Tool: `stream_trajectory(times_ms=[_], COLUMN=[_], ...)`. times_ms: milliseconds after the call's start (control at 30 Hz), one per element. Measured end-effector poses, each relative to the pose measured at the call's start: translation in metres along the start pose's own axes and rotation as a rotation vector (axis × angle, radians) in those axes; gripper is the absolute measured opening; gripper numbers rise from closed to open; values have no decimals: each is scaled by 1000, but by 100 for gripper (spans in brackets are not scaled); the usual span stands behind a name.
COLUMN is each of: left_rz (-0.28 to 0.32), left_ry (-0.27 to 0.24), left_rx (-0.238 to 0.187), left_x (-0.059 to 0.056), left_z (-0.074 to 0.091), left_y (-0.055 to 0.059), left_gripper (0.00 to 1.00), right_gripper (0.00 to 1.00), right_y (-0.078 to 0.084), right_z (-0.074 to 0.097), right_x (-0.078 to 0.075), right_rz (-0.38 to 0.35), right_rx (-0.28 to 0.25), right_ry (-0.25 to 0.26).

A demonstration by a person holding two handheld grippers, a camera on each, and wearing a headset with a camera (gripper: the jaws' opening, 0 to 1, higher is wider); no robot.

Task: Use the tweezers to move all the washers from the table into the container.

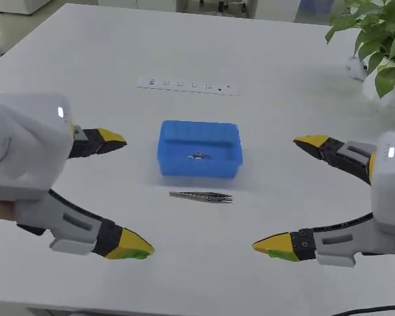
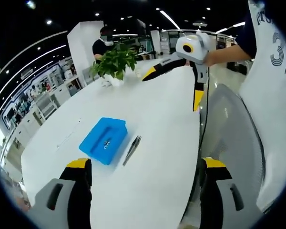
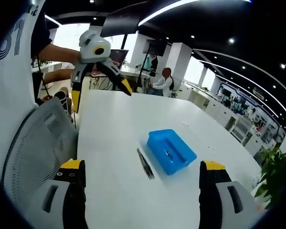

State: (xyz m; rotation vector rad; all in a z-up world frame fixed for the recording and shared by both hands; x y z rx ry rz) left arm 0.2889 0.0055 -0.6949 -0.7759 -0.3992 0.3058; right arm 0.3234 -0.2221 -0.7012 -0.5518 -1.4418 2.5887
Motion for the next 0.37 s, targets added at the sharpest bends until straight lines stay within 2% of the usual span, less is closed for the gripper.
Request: stream_trajectory(times_ms=[33,133,233,367], left_rz=[6,74,59,76], left_ry=[13,43,36,41], left_rx=[-12,-22,-18,-20], left_x=[-2,-3,-1,1], left_z=[-1,-3,-3,-2], left_y=[-1,-2,-3,-4], left_gripper=[100,100,100,100], right_gripper=[100,100,100,100], right_y=[2,4,7,10], right_z=[1,2,4,5], right_x=[-1,-2,-4,-4], right_rz=[-3,-4,-20,-42], right_rx=[1,2,3,8], right_ry=[2,9,23,35])
Point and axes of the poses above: the centre of the closed fingertips' face, and the gripper's own axes: z roughly backward along the fingers, x roughly to its left, y roughly out of its underside, the point moved 6 cm from there along z, roughly backward along the fingers, and after that the axes turned 1 degree about -y, right-handed, at the moved point
